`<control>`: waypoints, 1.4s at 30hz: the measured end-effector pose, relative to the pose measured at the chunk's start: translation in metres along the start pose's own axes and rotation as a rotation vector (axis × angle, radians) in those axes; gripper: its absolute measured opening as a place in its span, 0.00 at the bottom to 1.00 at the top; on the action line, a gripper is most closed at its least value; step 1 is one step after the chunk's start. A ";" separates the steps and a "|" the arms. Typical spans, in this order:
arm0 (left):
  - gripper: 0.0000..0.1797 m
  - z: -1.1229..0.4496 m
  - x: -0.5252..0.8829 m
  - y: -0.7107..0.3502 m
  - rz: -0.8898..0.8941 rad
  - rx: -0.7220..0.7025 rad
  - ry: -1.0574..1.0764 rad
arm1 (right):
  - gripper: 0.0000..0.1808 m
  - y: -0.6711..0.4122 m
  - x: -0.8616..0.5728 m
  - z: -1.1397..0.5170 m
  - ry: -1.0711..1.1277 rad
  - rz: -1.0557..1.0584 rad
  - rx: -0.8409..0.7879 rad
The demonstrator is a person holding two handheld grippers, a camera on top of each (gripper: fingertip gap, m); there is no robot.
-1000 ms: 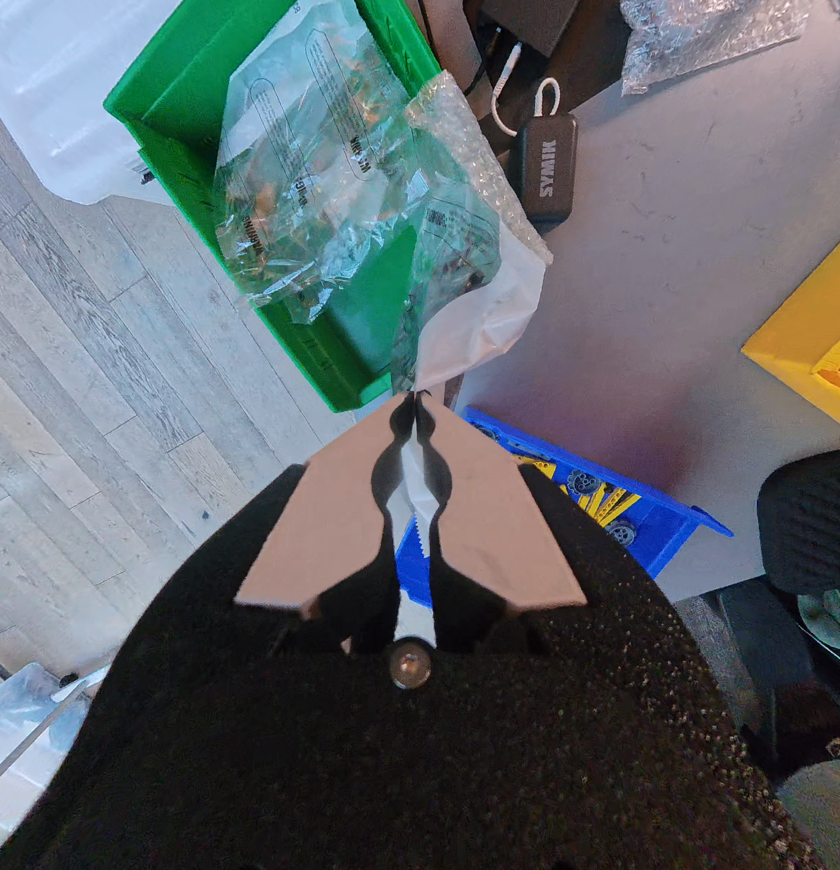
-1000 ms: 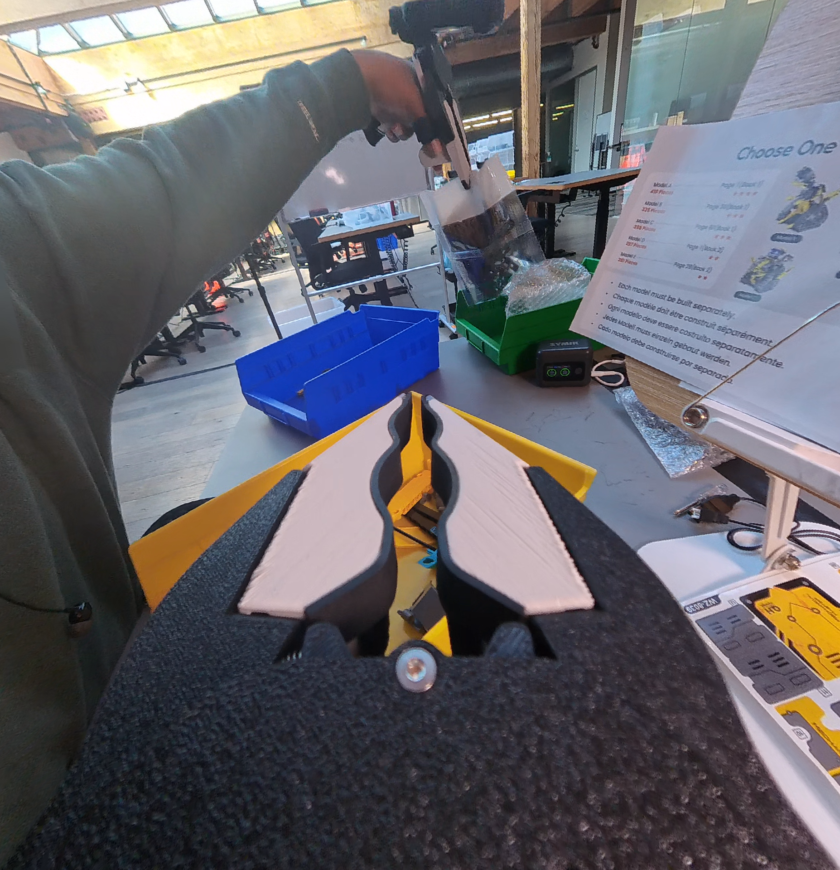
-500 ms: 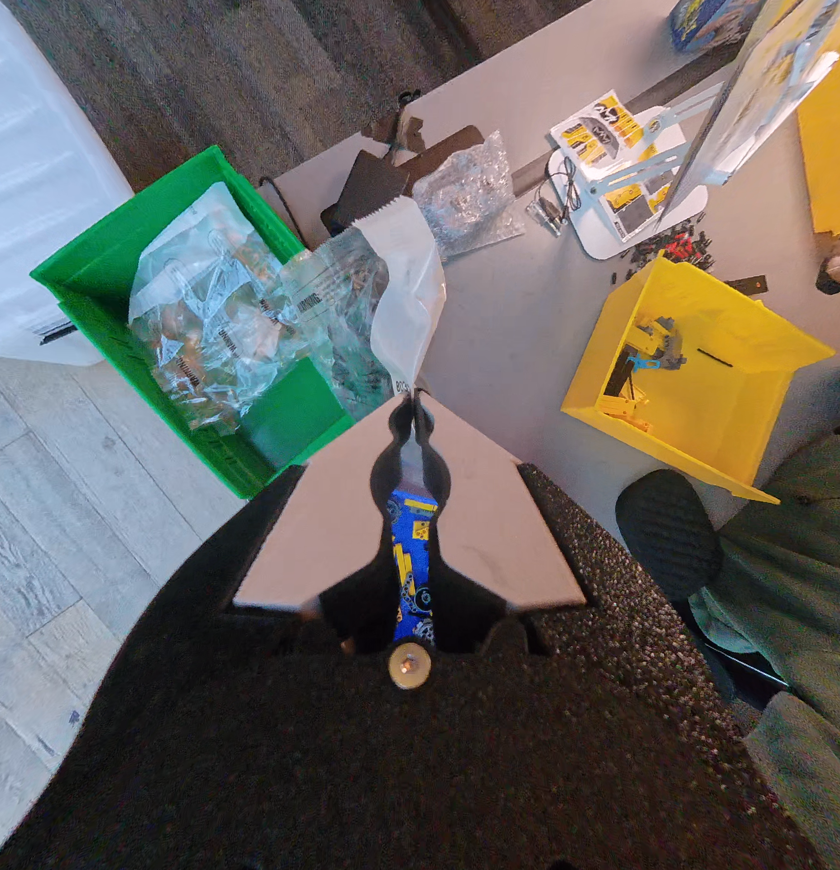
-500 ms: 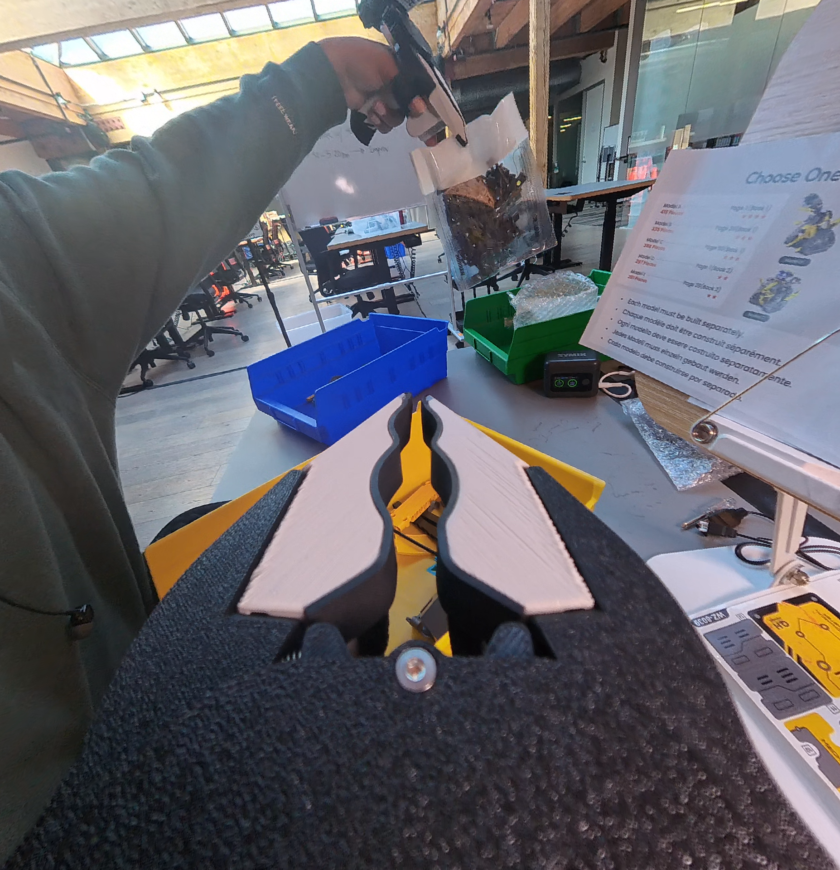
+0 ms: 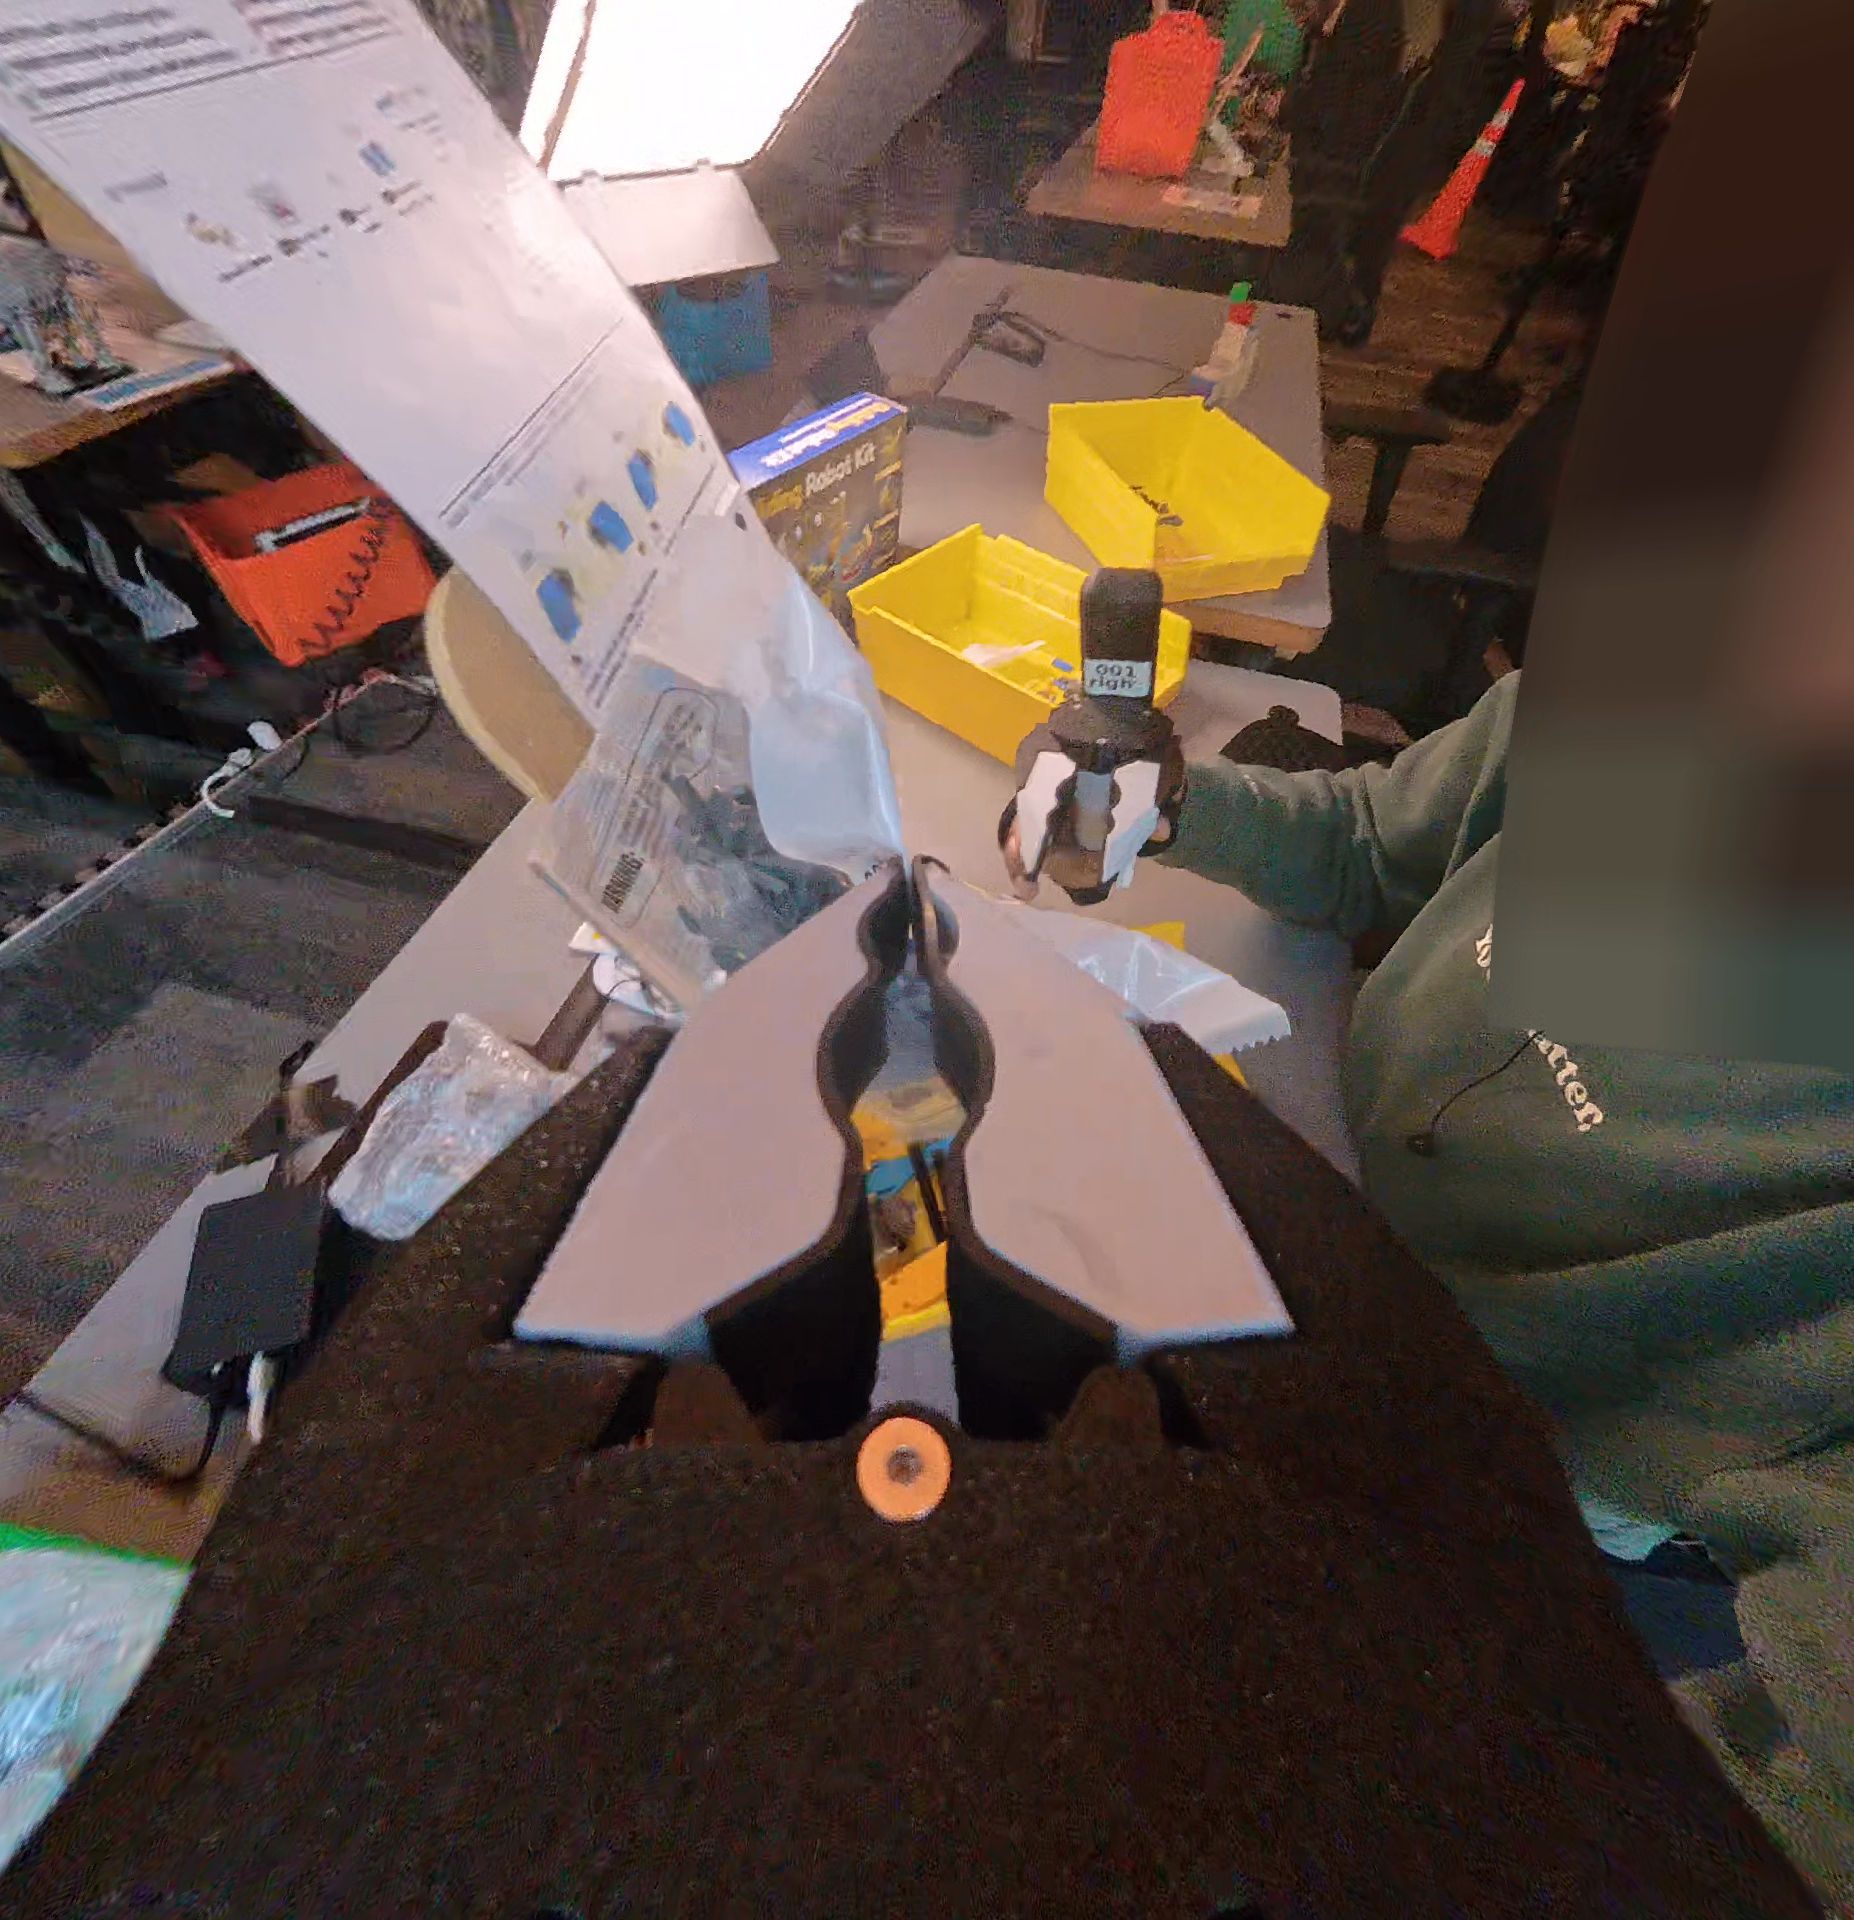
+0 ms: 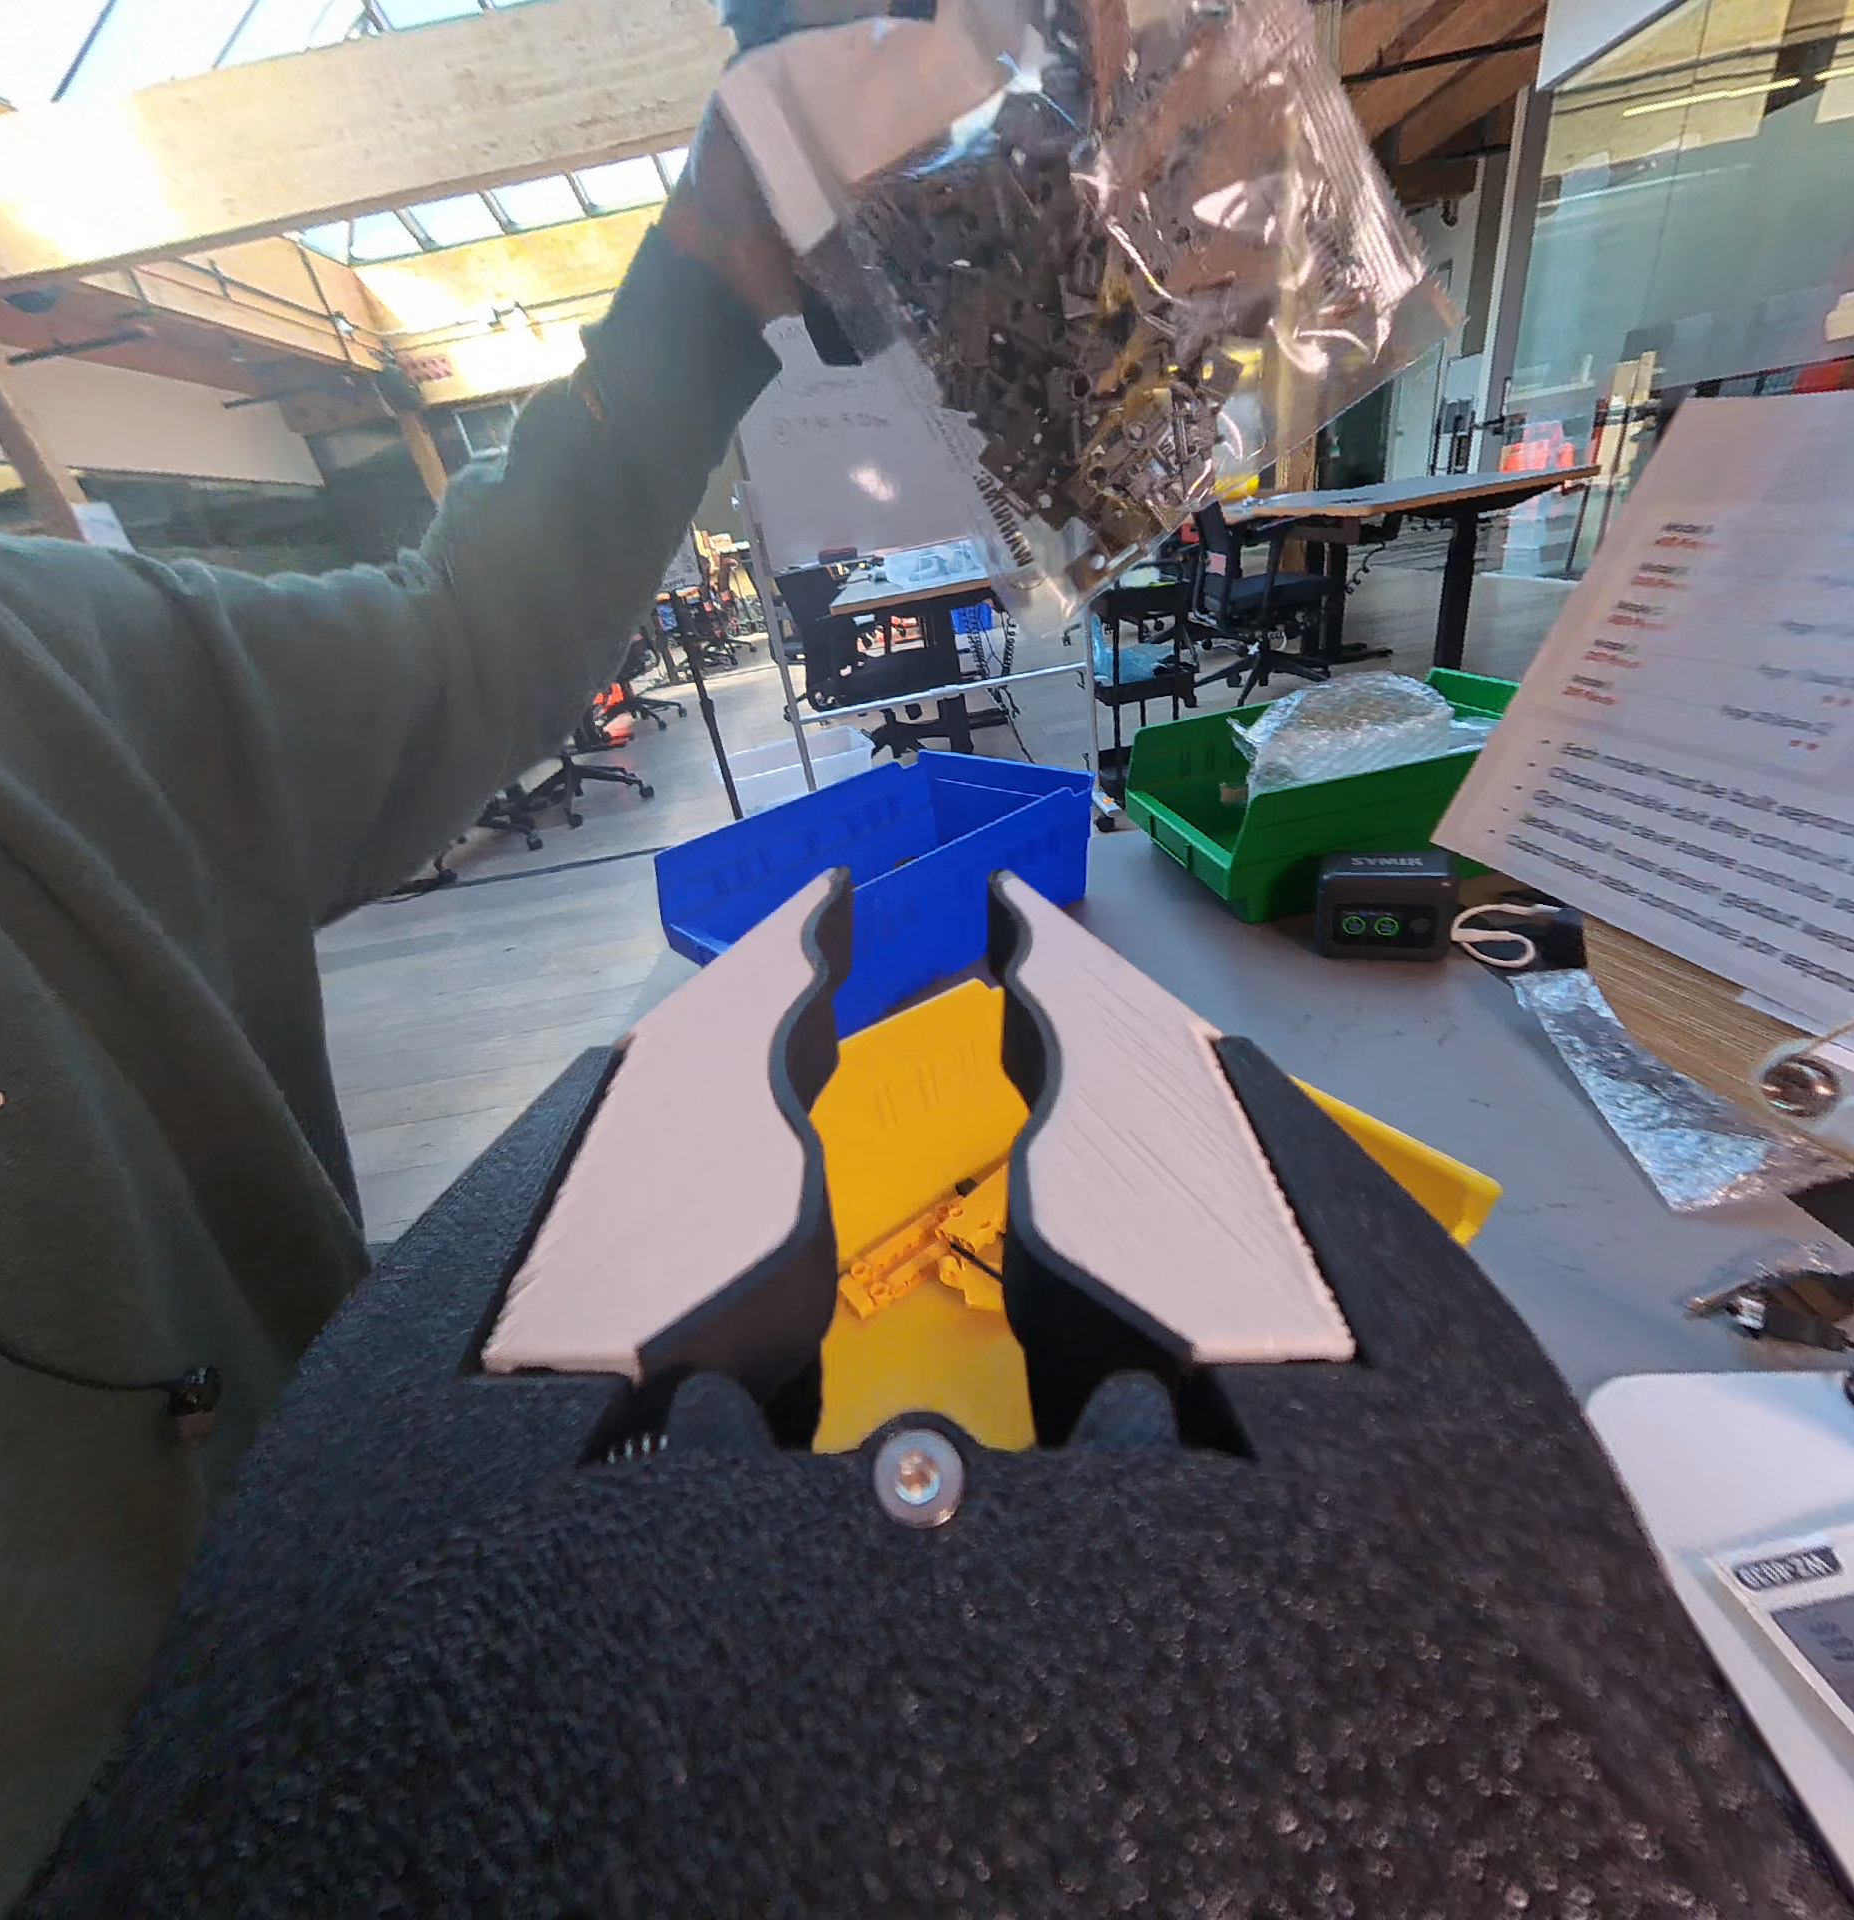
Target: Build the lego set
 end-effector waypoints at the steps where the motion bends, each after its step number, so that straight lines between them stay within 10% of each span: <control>1: 0.00 -0.009 -0.018 -0.005 -0.021 -0.040 0.036 | 0.18 -0.001 0.001 -0.003 -0.006 -0.004 -0.017; 8: 0.00 -0.067 -0.122 -0.016 -0.045 -0.295 0.263 | 0.51 -0.012 0.023 -0.028 -0.188 -0.168 -0.204; 14: 0.00 -0.083 -0.139 0.007 0.107 -0.475 0.295 | 0.07 -0.051 0.071 -0.001 -0.406 -0.152 -0.402; 31: 0.01 -0.143 -0.142 0.118 0.357 -0.539 0.247 | 0.06 0.000 0.097 0.049 -0.219 -0.091 -0.164; 42: 0.19 -0.169 -0.154 0.142 0.316 -0.449 0.245 | 0.05 0.038 0.074 0.060 -0.137 -0.049 -0.055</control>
Point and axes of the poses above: each gripper's, where its closed fingertips meet, z back along the fingers, y out of its underside, x = y × z across the jaws, the point moved 1 cm from there along z, back along the fingers, and after that the axes turned 12 degrees about -y, right-handed, at the moved point
